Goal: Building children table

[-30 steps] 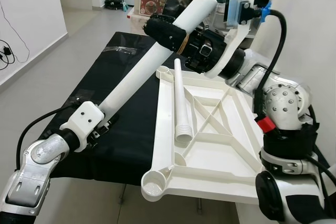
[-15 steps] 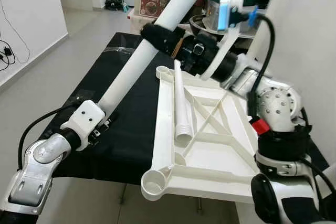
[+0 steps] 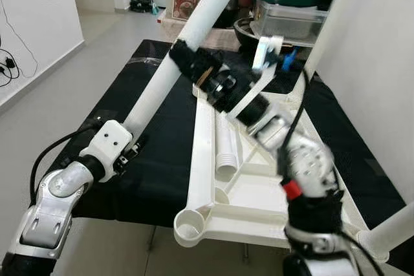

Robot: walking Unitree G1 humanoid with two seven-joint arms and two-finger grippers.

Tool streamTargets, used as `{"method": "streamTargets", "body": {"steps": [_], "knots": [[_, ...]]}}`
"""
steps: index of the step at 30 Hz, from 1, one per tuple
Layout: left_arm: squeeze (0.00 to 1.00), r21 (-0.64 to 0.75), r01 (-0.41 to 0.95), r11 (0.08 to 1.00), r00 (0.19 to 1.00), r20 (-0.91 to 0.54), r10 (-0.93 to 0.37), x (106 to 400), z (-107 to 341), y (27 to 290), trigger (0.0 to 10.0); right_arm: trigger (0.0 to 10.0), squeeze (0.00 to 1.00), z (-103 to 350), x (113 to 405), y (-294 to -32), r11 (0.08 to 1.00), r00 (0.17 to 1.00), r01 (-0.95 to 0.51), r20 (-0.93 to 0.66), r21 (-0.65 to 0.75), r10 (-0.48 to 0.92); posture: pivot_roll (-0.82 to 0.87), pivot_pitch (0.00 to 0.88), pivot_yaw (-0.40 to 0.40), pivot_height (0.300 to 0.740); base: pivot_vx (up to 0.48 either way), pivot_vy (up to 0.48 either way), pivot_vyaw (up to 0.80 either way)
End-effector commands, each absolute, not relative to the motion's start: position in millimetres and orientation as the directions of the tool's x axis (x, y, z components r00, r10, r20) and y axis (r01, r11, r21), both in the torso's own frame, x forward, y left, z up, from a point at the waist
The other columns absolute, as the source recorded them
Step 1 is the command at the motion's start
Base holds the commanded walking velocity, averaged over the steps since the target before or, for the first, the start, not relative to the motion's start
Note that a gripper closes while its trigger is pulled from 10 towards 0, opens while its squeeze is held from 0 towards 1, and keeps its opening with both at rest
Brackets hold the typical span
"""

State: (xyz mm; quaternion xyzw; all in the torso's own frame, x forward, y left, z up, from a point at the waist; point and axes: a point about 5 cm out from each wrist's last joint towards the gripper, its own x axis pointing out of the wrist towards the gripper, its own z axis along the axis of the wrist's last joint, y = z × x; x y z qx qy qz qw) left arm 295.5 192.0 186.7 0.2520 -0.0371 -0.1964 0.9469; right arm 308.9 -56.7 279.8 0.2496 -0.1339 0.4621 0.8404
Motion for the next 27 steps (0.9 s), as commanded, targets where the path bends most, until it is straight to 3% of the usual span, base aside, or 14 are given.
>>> {"method": "streamTargets", "body": {"steps": [1,6,19,21,22,23,24,25,26,27], "knots": [[0.00,0.491,0.378,0.785,0.891,0.038,-0.452,297.2,200.5,176.6,10.0,10.0,0.00,266.6,312.7,-56.8,0.496,0.580,-0.815,0.420,0.300,0.698,0.07,0.000,-0.098,0.740,0.000,0.000,0.00],[0.00,0.482,0.469,0.740,0.844,0.004,-0.537,298.0,198.0,160.2,10.0,10.0,0.00,262.9,308.7,-43.9,0.544,0.557,-0.823,0.417,0.164,0.718,0.06,0.000,-0.093,0.740,0.000,0.000,0.00],[0.00,0.461,0.557,0.691,0.796,-0.057,-0.603,293.8,185.4,145.3,10.0,10.0,0.00,263.7,305.6,-27.0,0.533,0.547,-0.827,0.468,0.177,0.694,0.07,0.000,-0.094,0.740,0.000,0.000,0.00],[0.00,0.460,0.560,0.689,0.793,-0.056,-0.607,293.6,186.2,144.7,10.0,8.8,0.00,260.8,304.8,-24.2,0.527,0.546,-0.830,0.463,0.183,0.698,0.07,0.000,-0.095,0.740,0.000,0.000,0.00],[0.00,0.460,0.560,0.689,0.793,-0.056,-0.607,293.6,186.2,144.7,10.0,8.8,0.00,260.8,304.8,-24.2,0.527,0.546,-0.830,0.463,0.183,0.698,0.07,0.000,-0.095,0.740,0.000,0.000,0.00],[0.00,0.460,0.561,0.688,0.792,-0.055,-0.608,293.7,186.9,144.7,10.0,4.4,0.00,258.9,304.3,-23.1,0.525,0.545,-0.831,0.461,0.184,0.701,0.07,0.000,-0.095,0.740,0.000,0.000,0.00],[0.00,0.461,0.559,0.689,0.792,-0.053,-0.608,294.2,187.9,145.3,10.0,3.3,0.00,256.3,304.1,-22.0,0.523,0.547,-0.831,0.453,0.190,0.704,0.07,0.000,-0.094,0.740,0.000,0.000,0.00],[0.00,0.461,0.559,0.689,0.792,-0.053,-0.608,294.2,187.9,145.3,10.0,3.3,0.00,256.3,304.1,-22.0,0.523,0.547,-0.831,0.453,0.190,0.704,0.07,0.000,-0.094,0.740,0.000,0.000,0.00],[0.00,0.462,0.559,0.689,0.792,-0.052,-0.608,294.7,188.7,145.7,10.0,7.6,0.00,253.9,303.8,-21.0,0.521,0.548,-0.831,0.447,0.194,0.707,0.07,0.000,-0.094,0.740,0.000,0.000,0.00],[0.00,0.462,0.559,0.689,0.792,-0.052,-0.608,294.7,188.7,145.7,10.0,7.6,0.00,253.9,303.8,-21.0,0.521,0.548,-0.831,0.447,0.194,0.707,0.07,0.000,-0.094,0.740,0.000,0.000,0.00]]}}
